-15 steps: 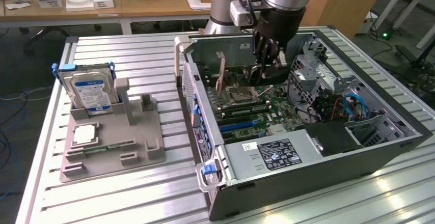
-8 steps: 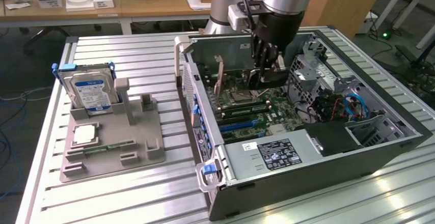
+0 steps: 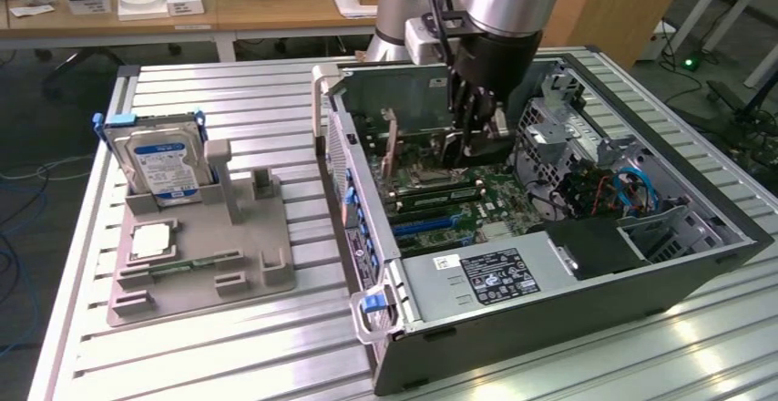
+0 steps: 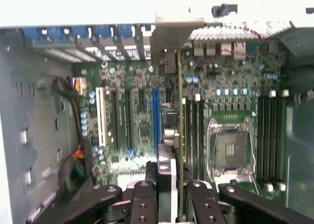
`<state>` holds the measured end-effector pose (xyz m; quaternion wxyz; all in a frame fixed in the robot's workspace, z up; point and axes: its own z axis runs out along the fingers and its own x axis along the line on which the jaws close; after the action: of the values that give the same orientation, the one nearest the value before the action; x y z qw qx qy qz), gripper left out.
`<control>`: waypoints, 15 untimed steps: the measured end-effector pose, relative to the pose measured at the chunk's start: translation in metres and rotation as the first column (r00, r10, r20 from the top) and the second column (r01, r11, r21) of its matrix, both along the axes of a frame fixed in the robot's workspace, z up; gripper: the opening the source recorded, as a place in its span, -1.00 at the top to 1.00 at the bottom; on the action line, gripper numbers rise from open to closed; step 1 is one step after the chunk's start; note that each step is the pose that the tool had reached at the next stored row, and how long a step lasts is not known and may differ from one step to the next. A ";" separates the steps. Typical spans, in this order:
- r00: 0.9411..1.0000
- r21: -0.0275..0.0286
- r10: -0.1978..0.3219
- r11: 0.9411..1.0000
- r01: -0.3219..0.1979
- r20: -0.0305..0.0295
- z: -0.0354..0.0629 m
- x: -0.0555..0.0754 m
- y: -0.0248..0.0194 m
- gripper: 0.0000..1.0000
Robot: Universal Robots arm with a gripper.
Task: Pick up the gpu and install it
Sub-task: 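Insert the gpu into the slot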
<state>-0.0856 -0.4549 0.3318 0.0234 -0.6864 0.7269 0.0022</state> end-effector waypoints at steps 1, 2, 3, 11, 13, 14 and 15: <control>1.000 0.000 0.000 1.000 0.000 0.000 -0.0012 -0.001 0.0000 0.44; 1.000 0.000 0.000 1.000 0.000 0.000 -0.0029 -0.002 0.0000 0.44; 1.000 0.000 0.000 1.000 0.000 0.000 -0.0045 -0.002 0.0000 0.44; 1.000 0.000 0.000 1.000 0.000 0.000 -0.0144 -0.002 -0.0051 0.44; 1.000 0.000 0.000 1.000 0.000 0.000 -0.0178 -0.003 -0.0051 0.44; 1.000 0.000 0.000 1.000 0.000 0.000 -0.0198 -0.003 -0.0051 0.44; 1.000 0.000 0.000 1.000 0.000 0.000 -0.0215 -0.003 -0.0051 0.44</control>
<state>-0.0888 -0.4600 0.3103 0.0234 -0.6864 0.7269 0.0022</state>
